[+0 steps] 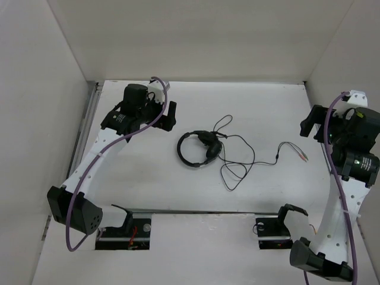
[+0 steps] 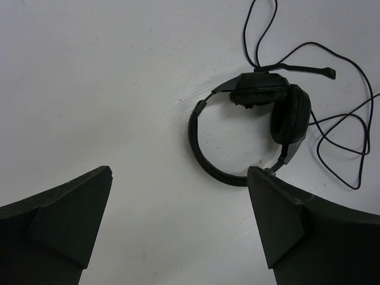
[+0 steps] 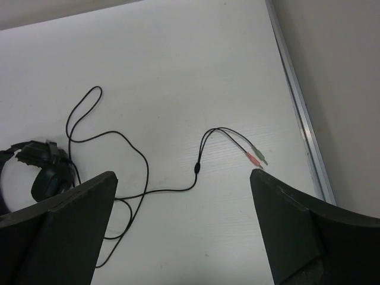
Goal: Wrap the headphones
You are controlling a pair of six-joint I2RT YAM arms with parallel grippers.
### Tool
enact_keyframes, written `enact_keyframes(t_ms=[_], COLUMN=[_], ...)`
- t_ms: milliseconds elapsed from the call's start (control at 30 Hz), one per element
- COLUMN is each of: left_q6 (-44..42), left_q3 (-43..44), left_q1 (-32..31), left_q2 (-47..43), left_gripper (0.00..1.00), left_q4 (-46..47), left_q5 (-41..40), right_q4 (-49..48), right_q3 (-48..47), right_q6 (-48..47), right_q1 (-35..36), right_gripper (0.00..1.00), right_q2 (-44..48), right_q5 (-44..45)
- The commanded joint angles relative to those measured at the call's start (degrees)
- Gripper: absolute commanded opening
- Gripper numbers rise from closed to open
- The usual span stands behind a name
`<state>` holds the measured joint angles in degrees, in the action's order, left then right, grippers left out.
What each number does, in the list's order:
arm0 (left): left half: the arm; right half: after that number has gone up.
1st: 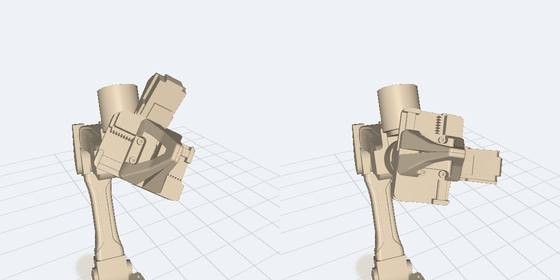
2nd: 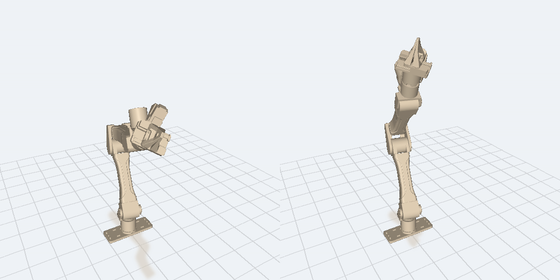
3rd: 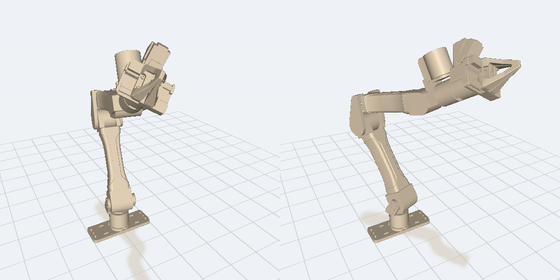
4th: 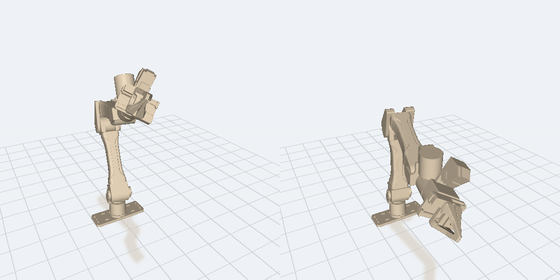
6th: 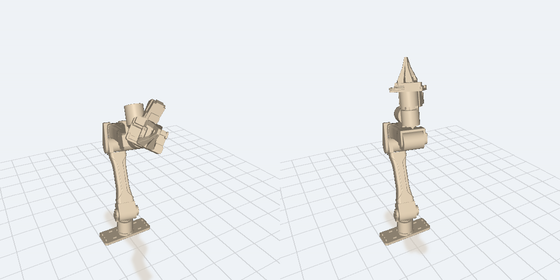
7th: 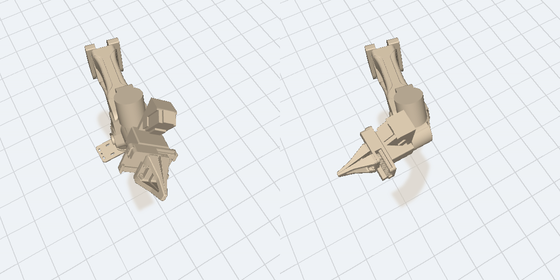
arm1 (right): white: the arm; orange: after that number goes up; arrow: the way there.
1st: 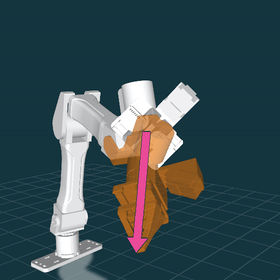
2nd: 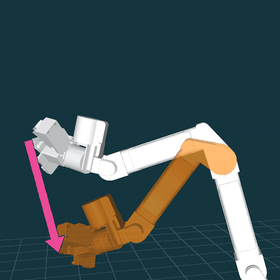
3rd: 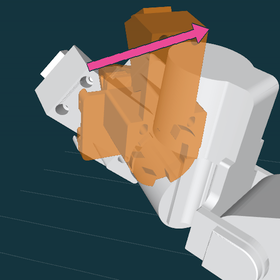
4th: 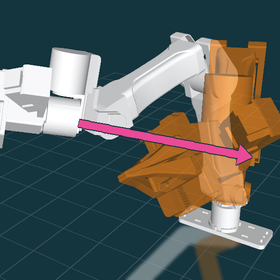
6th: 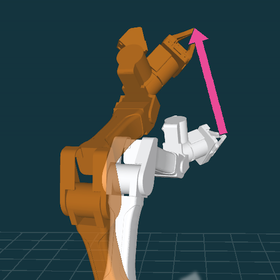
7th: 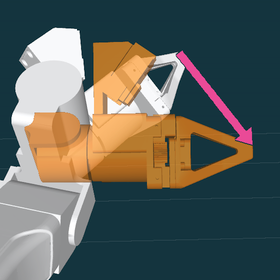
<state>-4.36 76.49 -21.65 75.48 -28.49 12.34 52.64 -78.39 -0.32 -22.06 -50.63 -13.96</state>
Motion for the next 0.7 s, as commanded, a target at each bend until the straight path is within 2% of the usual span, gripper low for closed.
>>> enact_keyframes(t_ms=[0, 200, 367, 533, 667], left_q6=[0.6, 0.7, 0.1, -0.7, -0.7], left_q3=[-0.4, -2.0, -4.6, -9.2, -10.3], left_q1=[0.2, -0.7, -4.9, -10.1, -12.7], left_q2=[-0.9, -1.2, 0.3, 3.4, 7.1], left_gripper=[1.0, 1.0, 1.0, 1.0, 1.0], left_q4=[1.8, 1.3, -0.1, -0.3, -0.3], left_q5=[0.9, 1.5, 2.4, 2.4, 2.2], right_q4=[-4.0, -5.6, -8.0, -8.5, -13.4], right_q3=[0.9, 3.1, 5.0, 8.5, 13.8], right_q6=[0.2, -5.7, -7.6, -7.0, -10.7], right_q1=[0.0, 0.4, 5.3, 7.8, 12.6], right_gripper=[1.0, 1.0, 1.0, 1.0, 1.0], right_q2=[1.6, 3.9, 5.2, 2.0, -0.7], right_q5=[-1.1, -4.8, -5.0, -7.5, -5.0])
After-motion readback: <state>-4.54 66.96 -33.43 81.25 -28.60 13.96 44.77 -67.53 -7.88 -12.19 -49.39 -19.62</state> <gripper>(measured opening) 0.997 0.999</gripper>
